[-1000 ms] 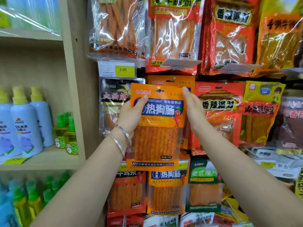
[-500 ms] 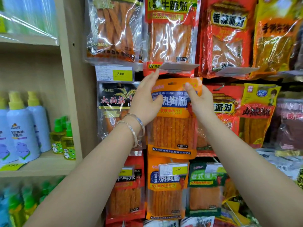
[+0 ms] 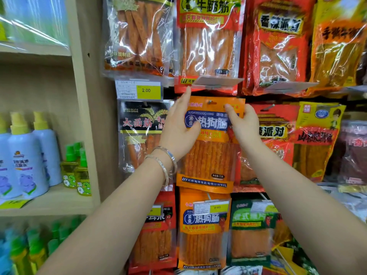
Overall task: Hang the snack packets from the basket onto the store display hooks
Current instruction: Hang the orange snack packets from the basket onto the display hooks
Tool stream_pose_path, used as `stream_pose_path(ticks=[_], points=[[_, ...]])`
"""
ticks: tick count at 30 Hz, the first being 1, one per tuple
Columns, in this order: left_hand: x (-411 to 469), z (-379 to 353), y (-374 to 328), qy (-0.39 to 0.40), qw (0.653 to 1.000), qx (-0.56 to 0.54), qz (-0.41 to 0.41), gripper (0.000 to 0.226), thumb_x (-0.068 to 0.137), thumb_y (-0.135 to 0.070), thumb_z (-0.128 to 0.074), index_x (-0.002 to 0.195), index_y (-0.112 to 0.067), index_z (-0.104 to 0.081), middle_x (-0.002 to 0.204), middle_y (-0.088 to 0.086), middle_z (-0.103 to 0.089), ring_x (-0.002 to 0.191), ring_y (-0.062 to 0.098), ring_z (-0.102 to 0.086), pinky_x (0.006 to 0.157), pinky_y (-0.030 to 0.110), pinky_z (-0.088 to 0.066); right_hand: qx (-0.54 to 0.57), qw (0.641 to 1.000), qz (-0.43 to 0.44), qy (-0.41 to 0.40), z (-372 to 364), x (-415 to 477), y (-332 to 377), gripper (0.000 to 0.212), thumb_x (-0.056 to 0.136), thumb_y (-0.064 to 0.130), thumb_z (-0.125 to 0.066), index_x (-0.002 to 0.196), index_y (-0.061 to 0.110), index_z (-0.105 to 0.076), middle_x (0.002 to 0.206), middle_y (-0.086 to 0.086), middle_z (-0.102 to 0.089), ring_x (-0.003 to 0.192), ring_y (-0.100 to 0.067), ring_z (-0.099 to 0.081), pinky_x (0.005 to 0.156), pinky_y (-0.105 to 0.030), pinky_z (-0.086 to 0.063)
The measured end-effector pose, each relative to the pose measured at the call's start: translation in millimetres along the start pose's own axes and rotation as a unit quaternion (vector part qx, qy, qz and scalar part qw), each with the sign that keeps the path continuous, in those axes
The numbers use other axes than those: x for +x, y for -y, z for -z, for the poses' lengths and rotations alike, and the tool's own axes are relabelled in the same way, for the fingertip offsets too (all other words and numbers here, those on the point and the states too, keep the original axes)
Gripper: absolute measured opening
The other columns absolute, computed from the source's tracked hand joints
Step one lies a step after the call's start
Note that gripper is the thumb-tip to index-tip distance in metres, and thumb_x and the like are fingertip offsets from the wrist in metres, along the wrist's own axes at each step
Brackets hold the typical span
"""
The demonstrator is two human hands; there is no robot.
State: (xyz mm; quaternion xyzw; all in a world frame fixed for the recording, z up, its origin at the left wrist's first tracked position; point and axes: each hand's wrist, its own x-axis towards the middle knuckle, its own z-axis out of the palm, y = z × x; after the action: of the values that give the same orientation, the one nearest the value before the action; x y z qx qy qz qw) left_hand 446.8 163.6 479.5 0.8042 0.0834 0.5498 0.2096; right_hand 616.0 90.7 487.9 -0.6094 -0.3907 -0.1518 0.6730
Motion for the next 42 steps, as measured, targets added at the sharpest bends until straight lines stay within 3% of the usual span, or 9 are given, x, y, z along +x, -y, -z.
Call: stream_pose_path(ticks=[2, 5, 10, 14, 19, 30, 34, 37, 42], points=[[-13, -12, 12, 0.035, 0.999, 0.021, 0.013, 0.078, 0.087, -0.017, -0.054, 0.149, -0.034, -0.01, 0.154, -0.008, -0.021, 0.137, -0.004, -0.012, 0.114, 0.028, -0.02, -0.023, 1.0, 0.016, -0.01, 1, -8, -8, 0.039, 0.085, 0.036, -0.067, 0.113, 0.019, -0.047, 0.094, 0.013, -0.053, 0.078, 0.006, -0.052, 0.068, -0.02, -0.04], [-39, -32, 36, 0.097, 0.991, 0.081, 0.045, 0.078, 0.086, -0.024, -0.056, 0.148, -0.036, -0.009, 0.158, -0.008, -0.002, 0.144, 0.009, -0.001, 0.118, 0.042, -0.011, -0.149, 0.982, 0.12, -0.005, 7, -24, -25, 0.07, 0.082, 0.023, -0.07, 0.14, 0.014, -0.033, 0.128, -0.008, -0.046, 0.108, -0.017, -0.052, 0.092, -0.03, -0.044], [-80, -60, 62, 0.154, 0.975, 0.131, 0.092, 0.082, 0.087, -0.032, -0.056, 0.149, -0.031, -0.003, 0.143, -0.017, 0.035, 0.139, 0.011, 0.021, 0.114, 0.044, -0.007, -0.401, 0.86, 0.307, 0.075, 12, -42, -50, 0.06, 0.081, 0.029, -0.071, 0.135, 0.015, -0.05, 0.144, -0.015, -0.042, 0.133, -0.035, -0.039, 0.105, -0.05, -0.034], [-86, -77, 70, 0.195, 0.96, 0.144, 0.139, 0.088, 0.087, -0.035, -0.056, 0.149, -0.029, 0.006, 0.134, -0.013, 0.048, 0.14, 0.017, 0.024, 0.114, 0.045, -0.011, -0.5, 0.798, 0.307, 0.136, 8, -36, -61, 0.066, 0.083, 0.037, -0.067, 0.142, 0.019, -0.041, 0.152, -0.01, -0.032, 0.14, -0.028, -0.03, 0.112, -0.045, -0.024], [-65, -88, 82, 0.209, 0.949, 0.123, 0.202, 0.089, 0.087, -0.036, -0.057, 0.149, -0.021, 0.005, 0.148, 0.003, 0.037, 0.142, 0.027, 0.018, 0.115, 0.039, 0.0, -0.568, 0.749, 0.286, 0.185, -12, -16, -65, 0.066, 0.09, 0.027, -0.057, 0.148, 0.019, -0.026, 0.157, -0.01, -0.016, 0.143, -0.024, -0.022, 0.109, -0.041, -0.021], [-34, -105, 93, 0.229, 0.922, 0.156, 0.272, 0.091, 0.086, -0.039, -0.057, 0.15, -0.017, 0.004, 0.149, 0.008, 0.035, 0.143, 0.034, 0.01, 0.116, 0.041, -0.007, -0.617, 0.712, 0.233, 0.242, -33, 3, -59, 0.062, 0.095, 0.013, -0.043, 0.15, 0.019, -0.014, 0.159, -0.011, -0.004, 0.145, -0.022, -0.014, 0.114, -0.042, -0.013], [-37, -100, 88, 0.239, 0.921, 0.136, 0.274, 0.09, 0.086, -0.038, -0.058, 0.15, -0.016, 0.001, 0.151, 0.007, 0.033, 0.144, 0.035, 0.0, 0.116, 0.04, -0.015, -0.568, 0.748, 0.217, 0.266, -21, -2, -53, 0.06, 0.094, 0.01, -0.042, 0.149, 0.021, -0.02, 0.159, -0.009, -0.007, 0.146, -0.023, -0.01, 0.114, -0.044, -0.016], [-47, -85, 76, 0.238, 0.931, 0.105, 0.257, 0.085, 0.087, -0.034, -0.058, 0.15, -0.012, -0.006, 0.154, 0.01, 0.022, 0.144, 0.029, -0.003, 0.115, 0.031, -0.012, -0.481, 0.813, 0.214, 0.248, -6, -24, -44, 0.056, 0.09, 0.008, -0.042, 0.144, 0.02, -0.036, 0.151, -0.009, -0.033, 0.137, -0.029, -0.031, 0.106, -0.046, -0.032], [-102, -43, 38, 0.205, 0.962, 0.052, 0.173, 0.053, 0.088, -0.018, -0.059, 0.139, -0.01, -0.043, 0.148, 0.012, -0.034, 0.138, 0.02, -0.028, 0.106, 0.016, -0.017, -0.354, 0.885, 0.153, 0.262, 29, -86, -34, 0.044, 0.087, 0.022, -0.056, 0.131, 0.021, -0.052, 0.127, -0.006, -0.058, 0.114, -0.027, -0.054, 0.091, -0.037, -0.044]])
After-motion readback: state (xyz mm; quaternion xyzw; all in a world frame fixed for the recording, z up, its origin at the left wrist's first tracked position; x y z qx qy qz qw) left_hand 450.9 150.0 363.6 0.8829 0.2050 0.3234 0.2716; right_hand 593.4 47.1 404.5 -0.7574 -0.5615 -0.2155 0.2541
